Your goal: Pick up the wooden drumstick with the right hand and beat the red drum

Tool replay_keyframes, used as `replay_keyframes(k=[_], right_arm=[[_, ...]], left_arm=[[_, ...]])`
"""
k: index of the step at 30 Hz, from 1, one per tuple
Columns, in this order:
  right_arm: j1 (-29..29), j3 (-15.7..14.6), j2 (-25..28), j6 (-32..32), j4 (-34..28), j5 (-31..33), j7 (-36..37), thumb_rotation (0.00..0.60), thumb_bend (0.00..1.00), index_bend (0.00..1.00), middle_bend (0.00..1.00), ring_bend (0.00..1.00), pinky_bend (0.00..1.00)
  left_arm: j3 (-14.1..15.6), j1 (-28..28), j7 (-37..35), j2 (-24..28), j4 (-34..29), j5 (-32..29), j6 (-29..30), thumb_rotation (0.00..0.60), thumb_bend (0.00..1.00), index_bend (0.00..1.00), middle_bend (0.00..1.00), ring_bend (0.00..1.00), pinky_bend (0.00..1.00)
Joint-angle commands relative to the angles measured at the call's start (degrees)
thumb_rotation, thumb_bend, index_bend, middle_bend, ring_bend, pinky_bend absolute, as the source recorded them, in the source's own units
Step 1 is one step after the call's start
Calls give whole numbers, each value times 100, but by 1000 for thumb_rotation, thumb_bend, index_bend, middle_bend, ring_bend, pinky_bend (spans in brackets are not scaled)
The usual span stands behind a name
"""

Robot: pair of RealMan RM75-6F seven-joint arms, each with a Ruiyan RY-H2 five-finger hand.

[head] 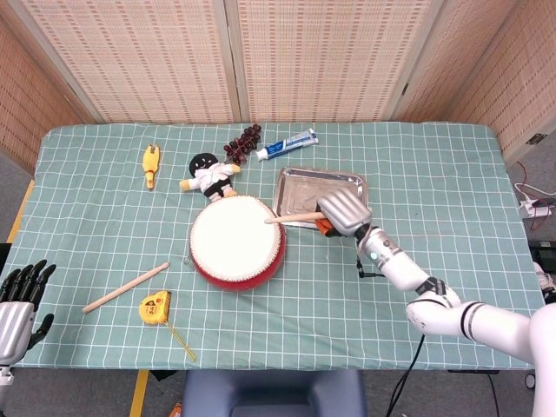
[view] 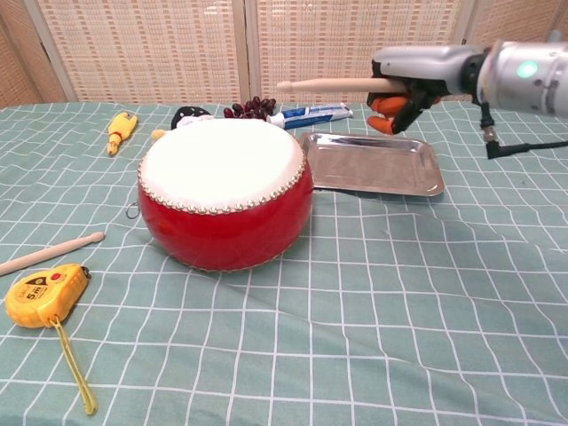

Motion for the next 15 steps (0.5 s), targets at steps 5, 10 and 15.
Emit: replay_keyframes(k=[5,10,15], right_arm=[[1201,-56,-119,-375,-429,2325,-2602,600,540,1000,1000,1000,1000],[1387,-324,-358,-203,-285,2786,-3200,600,540,1000,1000,1000,1000],[1480,-567,-597,-93,-46,3011,-3635,600,541,1000,1000,1000,1000]], left_arm=[[-15,15,-85,-21,67,-24,19,600,316,0,0,0,0],[-28,-5,-90,-43,78,-14,9,600,315,0,0,0,0],[-26,-20,-70,-43,59,4,1,600,316,0,0,0,0]])
